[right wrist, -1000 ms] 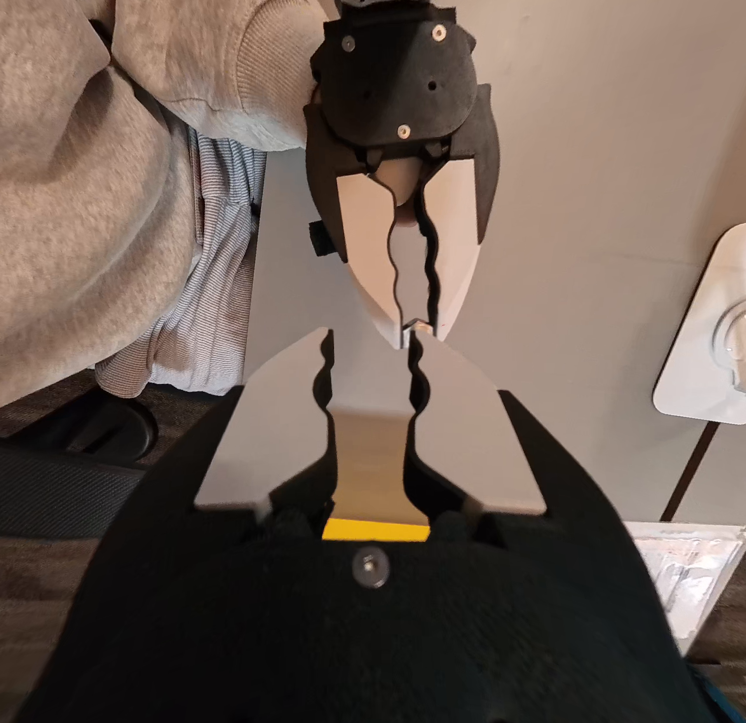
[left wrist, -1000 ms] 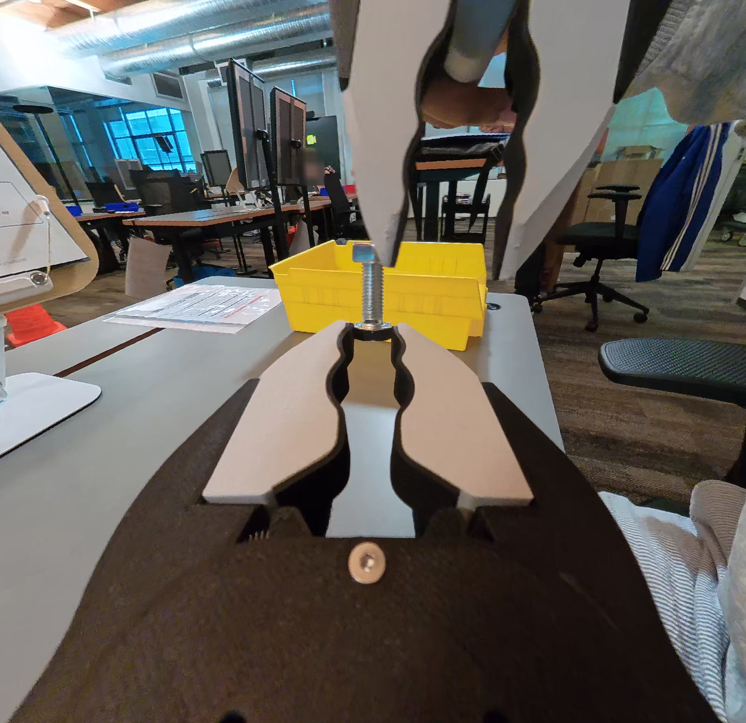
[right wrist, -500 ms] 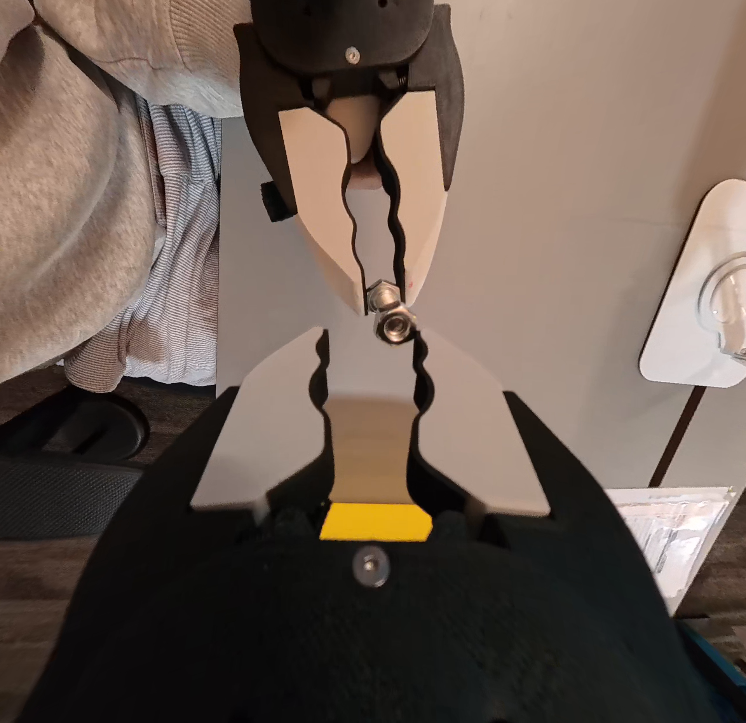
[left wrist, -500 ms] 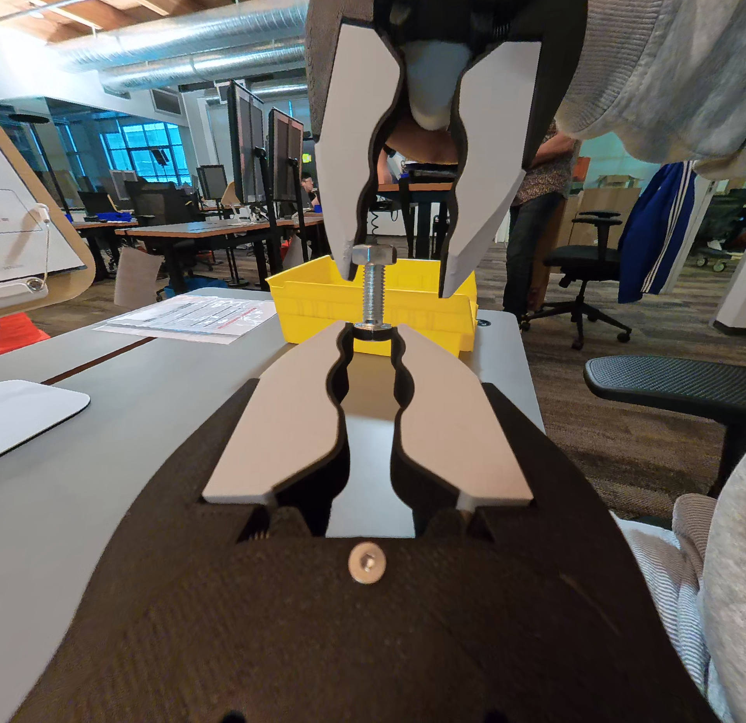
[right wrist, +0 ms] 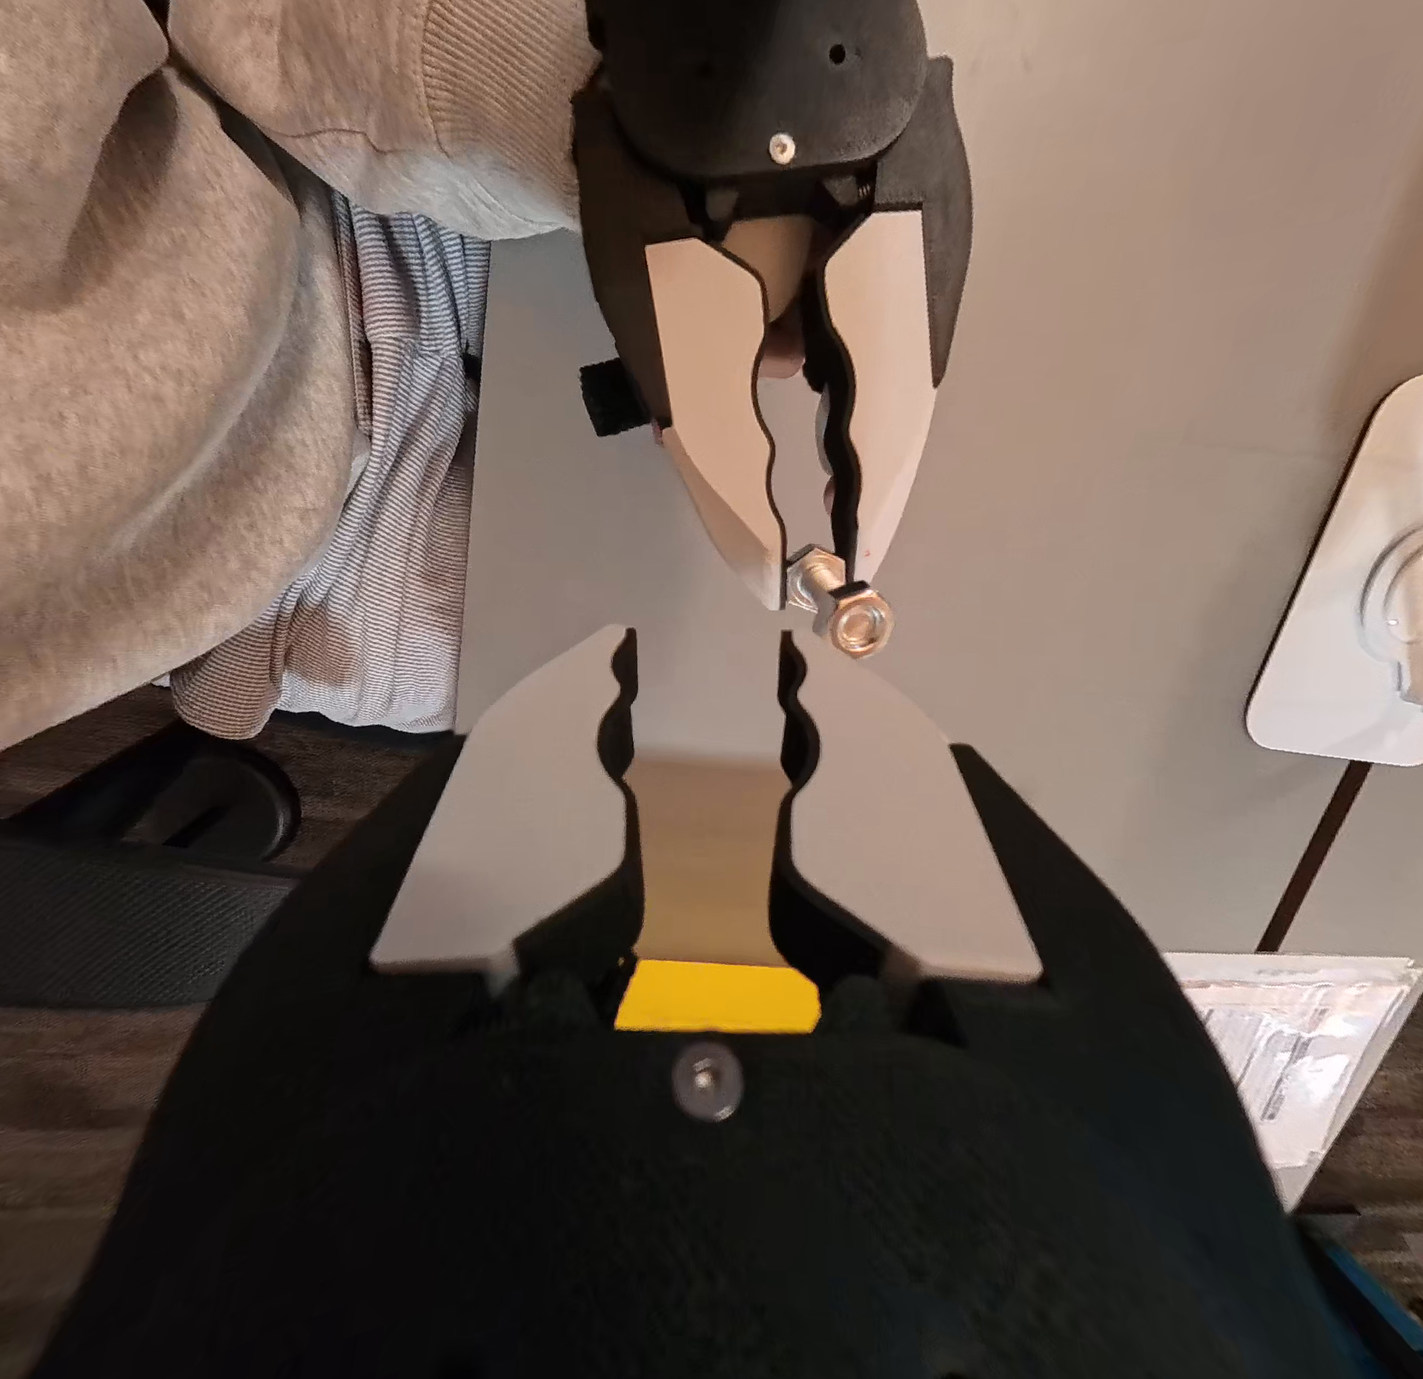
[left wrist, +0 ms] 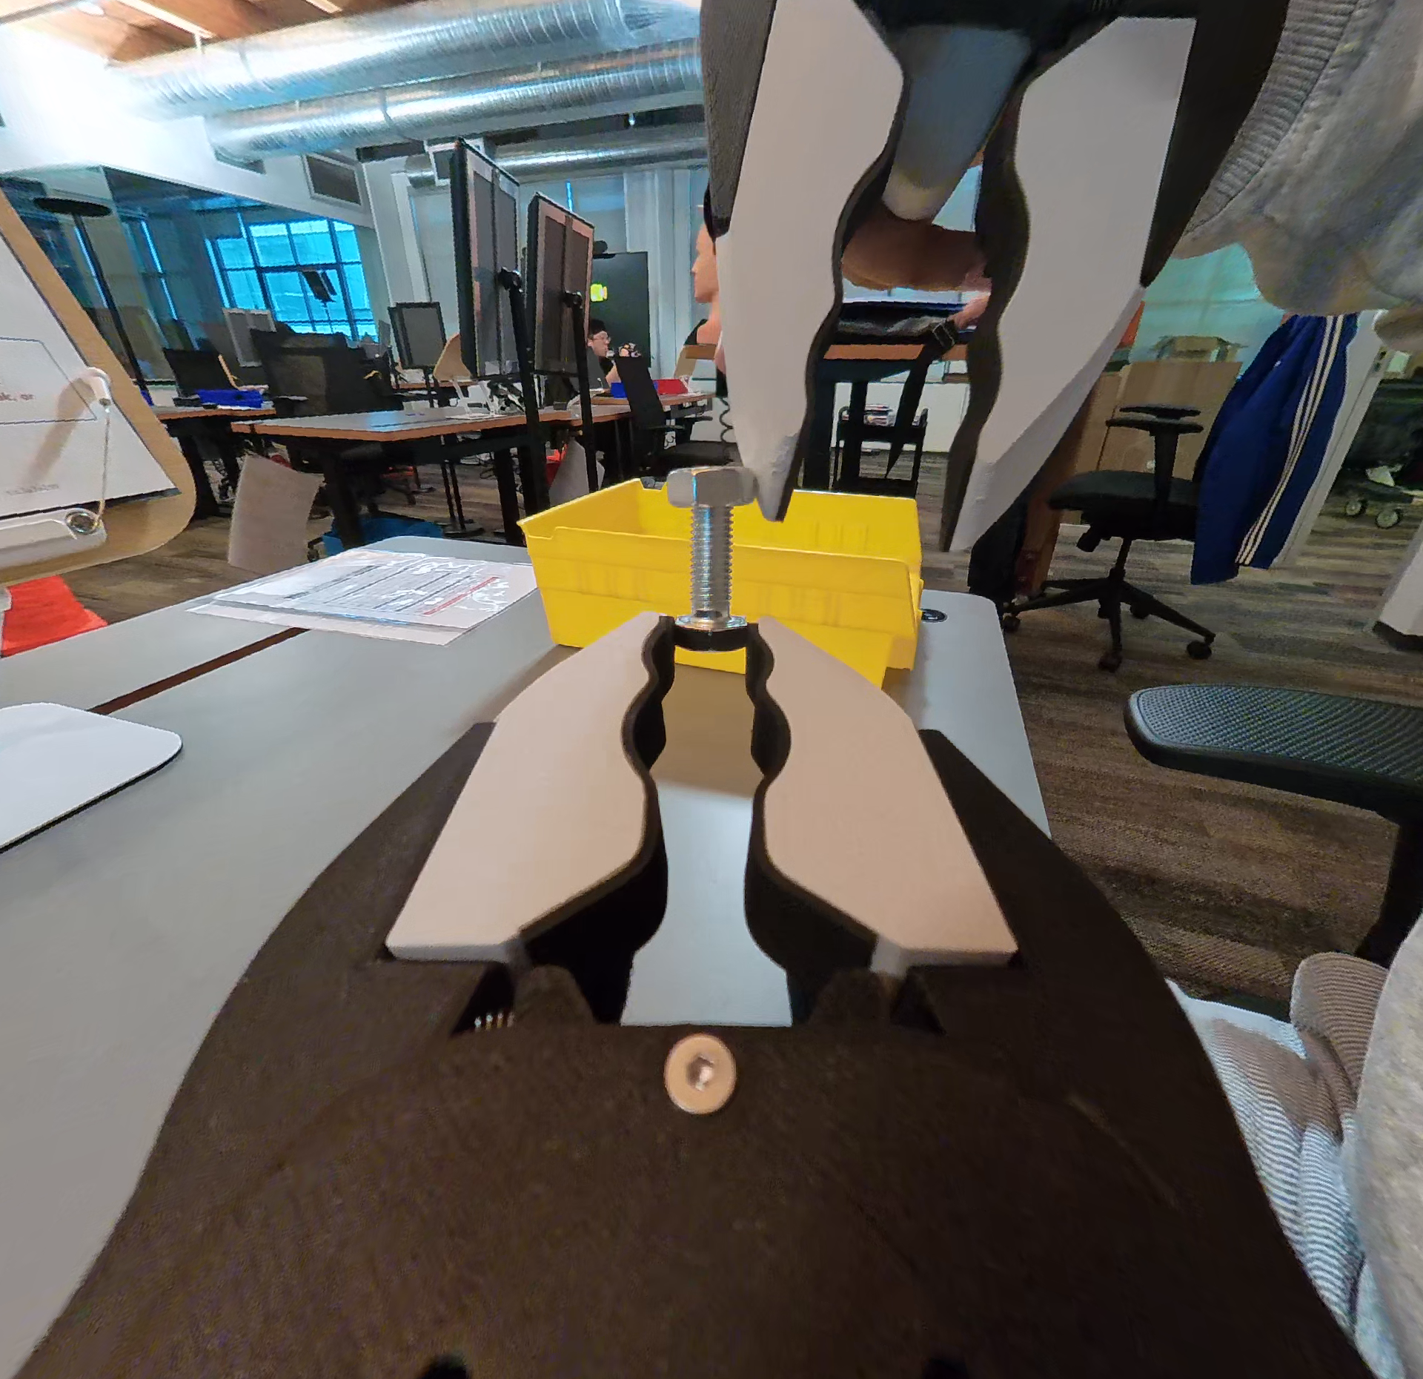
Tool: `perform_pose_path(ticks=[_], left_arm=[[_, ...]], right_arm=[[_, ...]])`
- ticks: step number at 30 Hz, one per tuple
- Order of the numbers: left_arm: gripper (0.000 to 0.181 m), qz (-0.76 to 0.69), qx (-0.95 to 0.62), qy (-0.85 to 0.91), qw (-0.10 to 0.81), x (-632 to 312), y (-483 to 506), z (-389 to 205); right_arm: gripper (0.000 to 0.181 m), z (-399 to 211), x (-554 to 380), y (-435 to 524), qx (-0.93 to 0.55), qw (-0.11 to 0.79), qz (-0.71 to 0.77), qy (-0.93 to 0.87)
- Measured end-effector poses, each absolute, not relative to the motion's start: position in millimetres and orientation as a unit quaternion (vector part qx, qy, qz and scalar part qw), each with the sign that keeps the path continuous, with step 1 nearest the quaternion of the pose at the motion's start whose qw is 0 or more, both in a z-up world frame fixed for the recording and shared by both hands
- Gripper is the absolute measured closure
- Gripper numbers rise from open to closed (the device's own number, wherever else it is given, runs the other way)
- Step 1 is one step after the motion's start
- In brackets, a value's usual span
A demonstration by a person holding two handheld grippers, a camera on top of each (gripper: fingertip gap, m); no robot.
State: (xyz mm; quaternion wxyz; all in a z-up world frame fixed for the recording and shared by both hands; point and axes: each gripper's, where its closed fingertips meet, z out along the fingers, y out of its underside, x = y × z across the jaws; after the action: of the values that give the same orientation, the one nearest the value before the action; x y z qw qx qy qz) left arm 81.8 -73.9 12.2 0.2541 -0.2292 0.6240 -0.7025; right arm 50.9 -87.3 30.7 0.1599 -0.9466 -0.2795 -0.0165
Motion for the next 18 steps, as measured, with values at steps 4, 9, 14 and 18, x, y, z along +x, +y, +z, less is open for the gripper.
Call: perform_pose_path(ticks=[4,9,14,18], left_arm=[[0.162,-0.696,-0.225,0.631,0.258,82,-76,10],[0.162,-0.695,-0.219,0.634,0.259,80,-78,10],[0.162,-0.698,-0.208,0.635,0.258,77,-80,11],[0.162,-0.7,-0.206,0.634,0.257,76,-80,12]], right_arm=[[0.146,33,46,-84,-0.944,0.168,-0.012,-0.283],[0.145,34,42,-78,-0.939,0.178,-0.014,-0.293],[0.14,36,49,-74,-0.938,0.183,-0.028,-0.294],[0.138,35,55,-74,-0.94,0.18,-0.035,-0.287]])
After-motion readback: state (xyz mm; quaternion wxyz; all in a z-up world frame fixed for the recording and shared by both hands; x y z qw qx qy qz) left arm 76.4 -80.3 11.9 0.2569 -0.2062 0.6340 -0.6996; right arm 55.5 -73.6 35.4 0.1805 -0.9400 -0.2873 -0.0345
